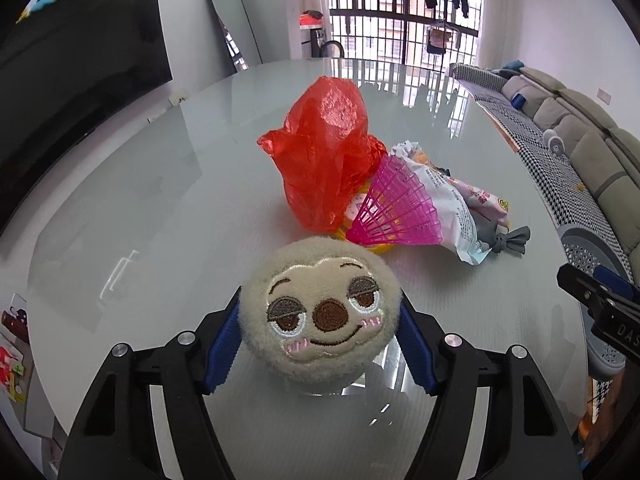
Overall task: Collect trash
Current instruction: 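Grasp the pink candy wrapper with the right tool while the left tool holds the sloth ball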
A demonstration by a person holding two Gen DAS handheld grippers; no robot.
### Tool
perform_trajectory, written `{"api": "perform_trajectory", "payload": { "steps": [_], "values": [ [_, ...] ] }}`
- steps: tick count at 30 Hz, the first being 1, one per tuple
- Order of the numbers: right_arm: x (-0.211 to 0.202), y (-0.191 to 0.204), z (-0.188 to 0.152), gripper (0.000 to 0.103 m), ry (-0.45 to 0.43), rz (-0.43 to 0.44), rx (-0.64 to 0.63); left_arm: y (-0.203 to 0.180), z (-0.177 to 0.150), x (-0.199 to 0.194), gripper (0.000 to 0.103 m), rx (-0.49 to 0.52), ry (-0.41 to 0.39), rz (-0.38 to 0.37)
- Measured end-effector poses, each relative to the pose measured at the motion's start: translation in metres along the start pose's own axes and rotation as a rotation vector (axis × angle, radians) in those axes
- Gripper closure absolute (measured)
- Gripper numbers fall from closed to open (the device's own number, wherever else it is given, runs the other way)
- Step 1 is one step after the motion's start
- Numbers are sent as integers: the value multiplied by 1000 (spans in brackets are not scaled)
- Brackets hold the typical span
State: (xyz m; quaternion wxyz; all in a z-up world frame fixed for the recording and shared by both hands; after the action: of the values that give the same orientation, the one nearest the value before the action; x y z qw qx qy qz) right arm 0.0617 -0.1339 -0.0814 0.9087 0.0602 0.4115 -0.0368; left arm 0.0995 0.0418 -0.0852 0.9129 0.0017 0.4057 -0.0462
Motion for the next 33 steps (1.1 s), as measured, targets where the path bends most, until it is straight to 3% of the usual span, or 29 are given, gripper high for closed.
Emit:
{"api": "perform_trajectory", "payload": {
  "steps": [4,11,26,33],
  "values": [
    [16,8,26,16,-12,12,-48,1,6,0,35,-9,-2,8],
    [61,33,60,16,46,46,-167,11,15,-5,35,-28,-19,14],
    [115,78,79,18,110,27,-373,22,10,-7,35,-65,-19,21],
    [112,90,74,49,111,20,-429,22,9,-11,35,-66,-24,14]
  ]
}}
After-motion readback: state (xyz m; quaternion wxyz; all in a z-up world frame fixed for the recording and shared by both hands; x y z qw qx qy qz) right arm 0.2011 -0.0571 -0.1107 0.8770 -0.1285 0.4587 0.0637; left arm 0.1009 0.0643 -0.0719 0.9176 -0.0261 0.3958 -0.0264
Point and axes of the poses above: each gripper's, at about its wrist camera, not at the fingertips, and x roughly the way its jaws point, y to its left, z to its top, the point moved 7 cm from there along x, roughly the way its jaws point, and after that the axes turned 6 degrees about -z, right-handed, at the moved point
